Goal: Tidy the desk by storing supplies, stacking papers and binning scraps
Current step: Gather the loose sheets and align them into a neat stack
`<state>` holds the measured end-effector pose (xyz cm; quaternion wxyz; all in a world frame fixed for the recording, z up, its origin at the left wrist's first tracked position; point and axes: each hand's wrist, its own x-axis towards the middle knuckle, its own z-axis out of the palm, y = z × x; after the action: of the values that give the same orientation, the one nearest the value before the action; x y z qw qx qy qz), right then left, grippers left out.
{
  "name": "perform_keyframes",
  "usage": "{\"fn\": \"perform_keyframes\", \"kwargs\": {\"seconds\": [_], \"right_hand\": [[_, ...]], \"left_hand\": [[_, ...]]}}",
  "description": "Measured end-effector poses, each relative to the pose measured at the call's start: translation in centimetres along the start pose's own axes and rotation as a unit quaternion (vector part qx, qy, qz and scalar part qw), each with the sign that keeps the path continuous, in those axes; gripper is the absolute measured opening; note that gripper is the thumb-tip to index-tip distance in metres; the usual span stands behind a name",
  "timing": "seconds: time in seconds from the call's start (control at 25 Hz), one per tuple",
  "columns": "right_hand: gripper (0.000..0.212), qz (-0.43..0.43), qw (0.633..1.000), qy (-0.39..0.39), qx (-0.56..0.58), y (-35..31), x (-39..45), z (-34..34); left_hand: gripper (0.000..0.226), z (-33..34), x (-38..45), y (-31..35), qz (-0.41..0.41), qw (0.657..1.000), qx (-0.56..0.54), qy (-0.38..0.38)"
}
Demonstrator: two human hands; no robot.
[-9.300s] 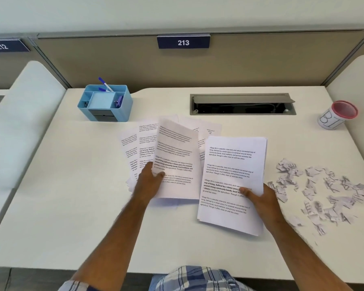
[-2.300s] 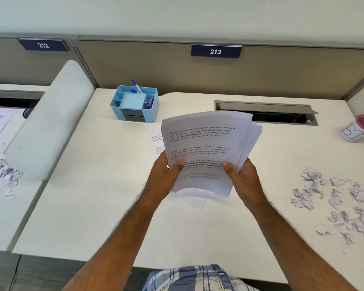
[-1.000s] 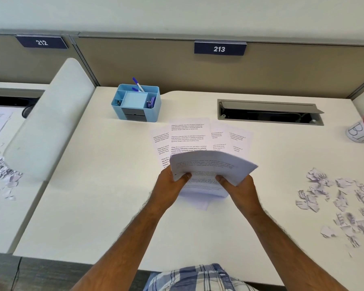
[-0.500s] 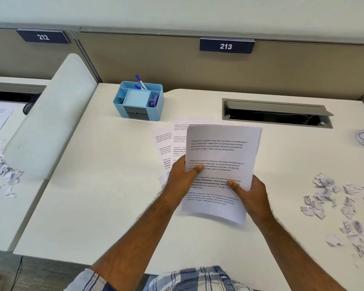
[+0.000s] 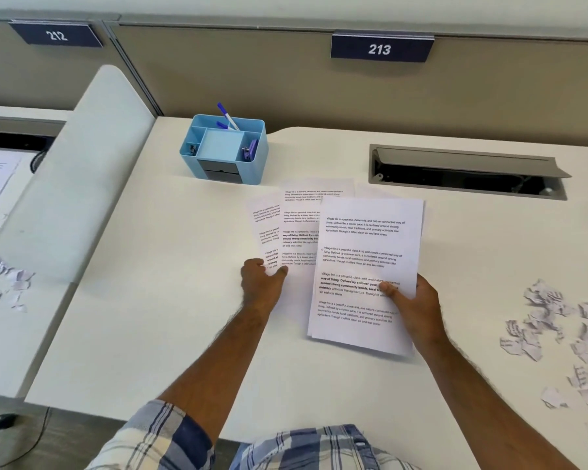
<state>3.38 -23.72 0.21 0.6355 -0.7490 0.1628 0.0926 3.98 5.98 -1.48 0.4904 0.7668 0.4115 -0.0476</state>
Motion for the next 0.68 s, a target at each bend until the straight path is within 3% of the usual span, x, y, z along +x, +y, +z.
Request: {"fn": "perform_keyframes", "kwargs": {"seconds": [0.12, 0.24, 0.4, 0.68], "right_hand": [[0.030, 0.005, 1.000, 0.013, 0.002, 0.3, 1.0, -0.1], [0.030, 0.006, 1.000, 0.021, 0.000, 0.5, 1.8, -0.2], [0.030, 0.008, 1.000, 0.027, 0.002, 0.7, 2.5, -0.3], [0.027, 0.009, 0.999, 0.031, 0.011, 1.1, 2.4, -0.7]], "left_hand": [[0.084, 0.2, 0.2, -0.6, 0.001, 0.997, 0.075, 0.029], [0.088, 1.5, -0.5, -0.5, 0.035, 0.985, 0.163, 0.037], [0.075, 2.3, -0.8, -0.9, 0.079, 0.973, 0.213, 0.051], [0.050, 1.9, -0.2, -1.5, 0.089, 0.978, 0.184, 0.038]]}}
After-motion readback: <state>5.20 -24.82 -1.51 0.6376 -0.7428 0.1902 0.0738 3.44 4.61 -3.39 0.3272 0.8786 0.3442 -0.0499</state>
